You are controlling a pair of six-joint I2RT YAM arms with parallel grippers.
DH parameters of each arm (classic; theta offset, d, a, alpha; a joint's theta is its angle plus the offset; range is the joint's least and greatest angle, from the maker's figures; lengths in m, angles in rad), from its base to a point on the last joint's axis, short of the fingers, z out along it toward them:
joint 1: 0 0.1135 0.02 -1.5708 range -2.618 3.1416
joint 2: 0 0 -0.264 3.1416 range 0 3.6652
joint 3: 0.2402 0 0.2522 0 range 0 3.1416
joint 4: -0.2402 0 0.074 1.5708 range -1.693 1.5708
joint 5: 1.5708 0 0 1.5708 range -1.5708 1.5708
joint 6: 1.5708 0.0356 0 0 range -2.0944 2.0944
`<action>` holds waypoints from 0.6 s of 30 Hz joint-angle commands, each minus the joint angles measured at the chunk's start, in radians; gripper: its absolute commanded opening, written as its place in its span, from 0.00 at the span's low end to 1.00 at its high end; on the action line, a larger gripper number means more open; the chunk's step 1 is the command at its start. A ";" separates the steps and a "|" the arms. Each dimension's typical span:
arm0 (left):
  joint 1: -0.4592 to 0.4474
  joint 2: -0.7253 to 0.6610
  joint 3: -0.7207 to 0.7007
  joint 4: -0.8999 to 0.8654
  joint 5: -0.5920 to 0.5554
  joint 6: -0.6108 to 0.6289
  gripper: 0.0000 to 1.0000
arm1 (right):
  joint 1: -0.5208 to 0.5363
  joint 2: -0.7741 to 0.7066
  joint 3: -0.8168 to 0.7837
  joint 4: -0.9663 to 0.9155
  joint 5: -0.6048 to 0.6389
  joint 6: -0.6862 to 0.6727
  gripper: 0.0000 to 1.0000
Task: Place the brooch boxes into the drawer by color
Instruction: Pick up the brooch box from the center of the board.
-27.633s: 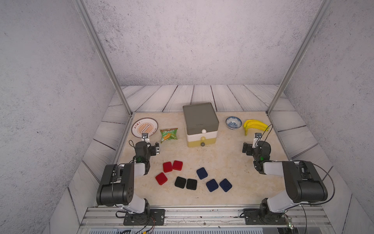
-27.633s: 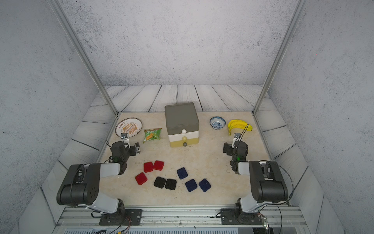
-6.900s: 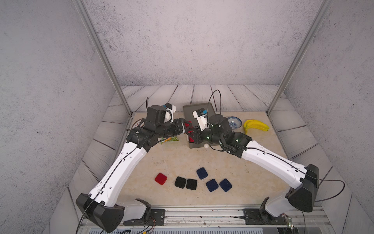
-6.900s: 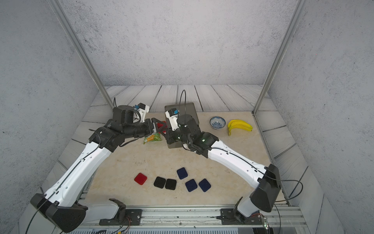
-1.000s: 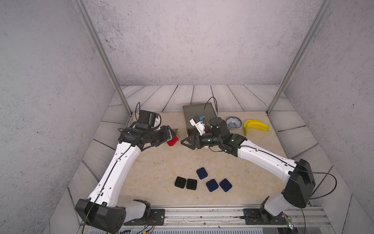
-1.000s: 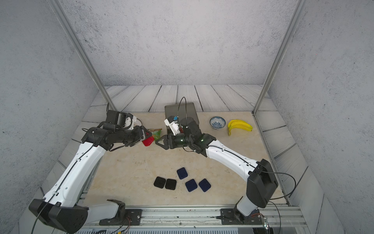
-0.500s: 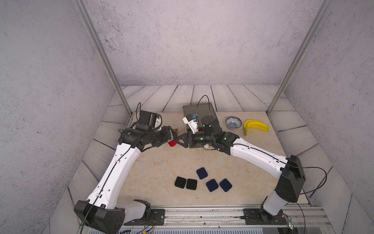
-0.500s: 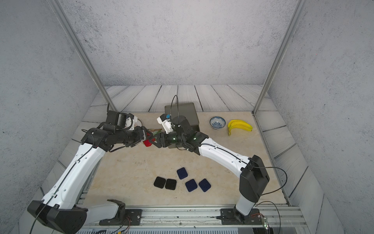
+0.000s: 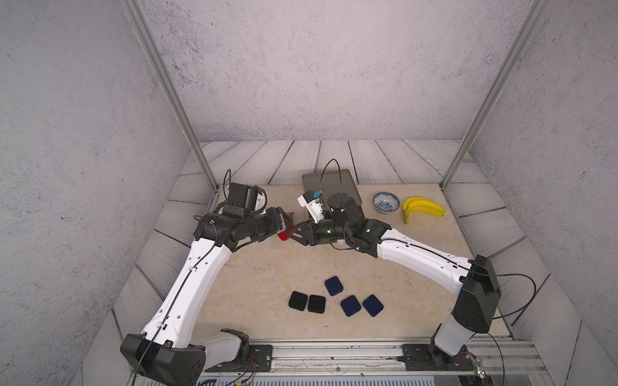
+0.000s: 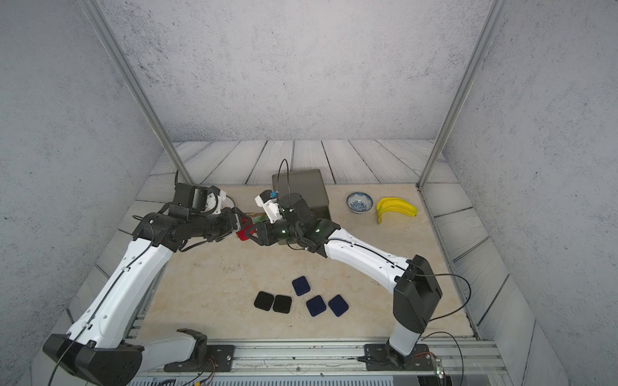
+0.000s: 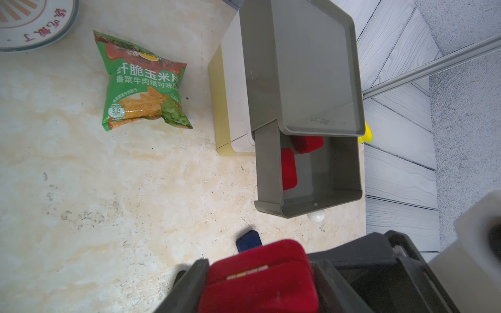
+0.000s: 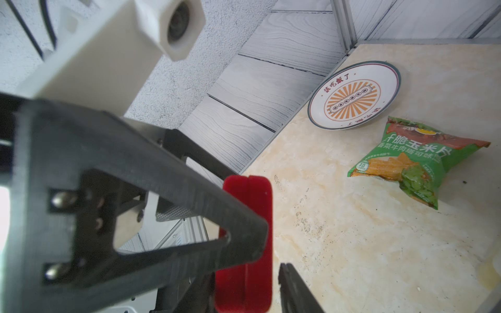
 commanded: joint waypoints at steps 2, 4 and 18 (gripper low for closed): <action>-0.007 -0.022 -0.011 0.009 0.007 -0.004 0.47 | 0.001 0.014 0.021 0.024 0.039 0.000 0.27; -0.007 -0.024 -0.015 0.010 0.004 -0.002 0.48 | 0.001 0.011 0.020 0.024 0.042 0.000 0.19; -0.004 -0.045 -0.068 0.008 -0.154 0.024 0.98 | -0.091 -0.149 -0.070 -0.182 0.129 -0.040 0.12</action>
